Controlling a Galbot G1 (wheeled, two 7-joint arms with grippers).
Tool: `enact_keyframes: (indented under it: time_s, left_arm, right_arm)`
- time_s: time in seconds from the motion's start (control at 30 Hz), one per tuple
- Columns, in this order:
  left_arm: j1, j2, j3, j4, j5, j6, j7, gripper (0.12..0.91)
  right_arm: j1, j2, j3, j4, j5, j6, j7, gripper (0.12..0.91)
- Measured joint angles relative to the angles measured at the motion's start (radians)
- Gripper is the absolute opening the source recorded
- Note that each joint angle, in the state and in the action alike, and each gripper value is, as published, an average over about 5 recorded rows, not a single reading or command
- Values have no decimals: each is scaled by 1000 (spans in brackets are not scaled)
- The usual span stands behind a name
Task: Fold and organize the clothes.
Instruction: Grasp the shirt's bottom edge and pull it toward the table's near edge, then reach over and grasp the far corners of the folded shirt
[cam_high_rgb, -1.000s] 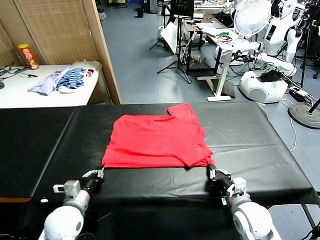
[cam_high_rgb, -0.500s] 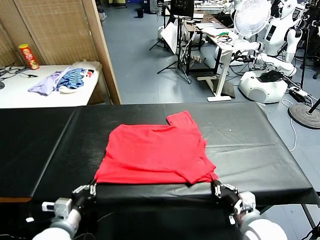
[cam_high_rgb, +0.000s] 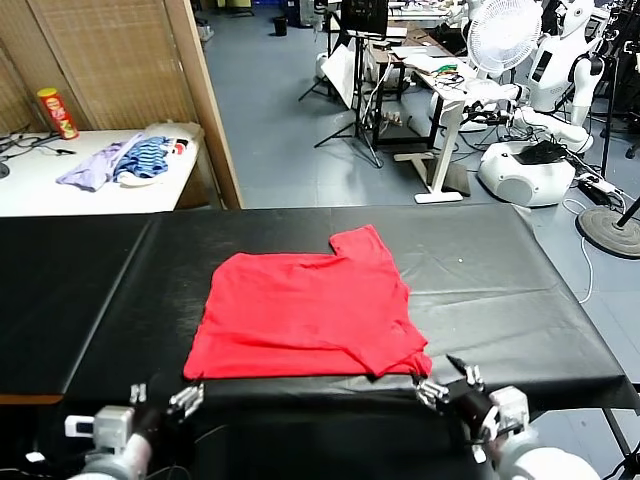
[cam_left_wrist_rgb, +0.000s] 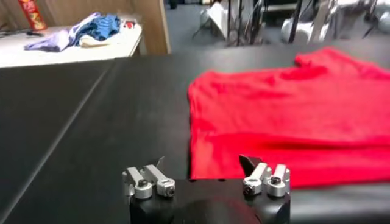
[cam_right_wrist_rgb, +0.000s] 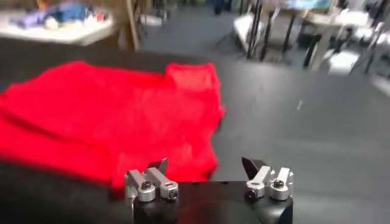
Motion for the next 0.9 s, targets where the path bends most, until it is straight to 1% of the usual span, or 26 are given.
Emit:
enact_keyframes:
  time_s: [0.1, 0.2, 0.3, 0.43, 0.53, 0.63, 0.77, 0.9]
  left_arm:
    - [-123, 40, 22, 60, -104, 4, -32, 798]
    - [-270, 73, 63, 151, -192, 10, -50, 798]
    - [-425, 92, 123, 269, -245, 17, -56, 798]
    - [-614, 92, 215, 442, -272, 25, -54, 798]
    - [-733, 82, 278, 562, -287, 39, -45, 798]
    - [-827, 73, 331, 668, -291, 46, -26, 798]
    - [-910, 62, 379, 782, -280, 49, 7, 798]
    - [-962, 53, 409, 872, -264, 51, 41, 798]
  right_arm:
    - [149, 15, -76, -121, 6, 2, 19, 798]
    - [281, 37, -147, -244, 7, 0, 22, 798]
    - [393, 67, -207, -360, 6, -1, 22, 798]
    - [517, 117, -273, -508, 4, 3, 23, 798]
    - [587, 154, -307, -610, 3, 4, 18, 798]
    - [640, 190, -326, -700, 3, 3, 10, 798]
    - [688, 230, -334, -796, -5, 6, -6, 798]
    - [720, 262, -328, -872, -26, 9, -27, 798]
